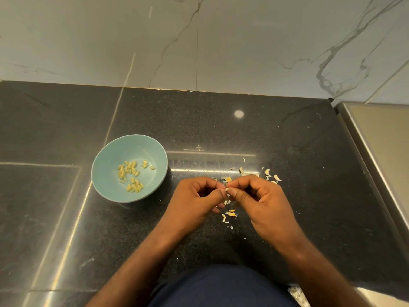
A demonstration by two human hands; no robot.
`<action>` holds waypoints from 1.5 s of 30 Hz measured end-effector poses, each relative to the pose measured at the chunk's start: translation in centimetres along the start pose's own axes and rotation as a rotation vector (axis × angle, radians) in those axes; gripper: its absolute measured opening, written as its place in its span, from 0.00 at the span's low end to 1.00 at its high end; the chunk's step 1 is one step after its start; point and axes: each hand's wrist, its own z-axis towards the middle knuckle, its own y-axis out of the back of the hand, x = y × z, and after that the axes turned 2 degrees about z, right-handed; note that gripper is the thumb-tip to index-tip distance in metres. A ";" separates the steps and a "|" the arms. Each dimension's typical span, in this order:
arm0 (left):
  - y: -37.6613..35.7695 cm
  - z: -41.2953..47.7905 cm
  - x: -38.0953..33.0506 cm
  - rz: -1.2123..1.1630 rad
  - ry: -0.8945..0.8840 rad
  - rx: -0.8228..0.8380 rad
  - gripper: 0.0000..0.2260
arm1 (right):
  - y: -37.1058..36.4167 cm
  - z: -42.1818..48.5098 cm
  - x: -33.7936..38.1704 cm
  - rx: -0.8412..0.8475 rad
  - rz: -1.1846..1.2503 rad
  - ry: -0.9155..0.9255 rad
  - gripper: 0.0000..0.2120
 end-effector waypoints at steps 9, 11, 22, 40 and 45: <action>-0.1 0.0 0.0 -0.208 0.136 0.018 0.04 | -0.6 -0.2 -0.3 -0.039 -0.104 0.253 0.13; -0.3 0.0 0.0 -0.263 0.165 -0.001 0.04 | -0.9 -0.3 -0.4 -0.059 -0.012 0.203 0.12; -0.5 -0.1 -0.1 -0.409 0.178 0.028 0.05 | -0.8 0.0 -0.3 -0.019 0.527 -0.126 0.09; 0.2 0.3 0.5 -0.126 0.107 0.030 0.04 | 0.3 0.0 -0.5 0.024 -0.175 0.091 0.07; 0.3 0.1 0.8 -0.118 0.092 0.014 0.04 | 0.0 0.0 -0.5 0.018 -0.118 0.058 0.08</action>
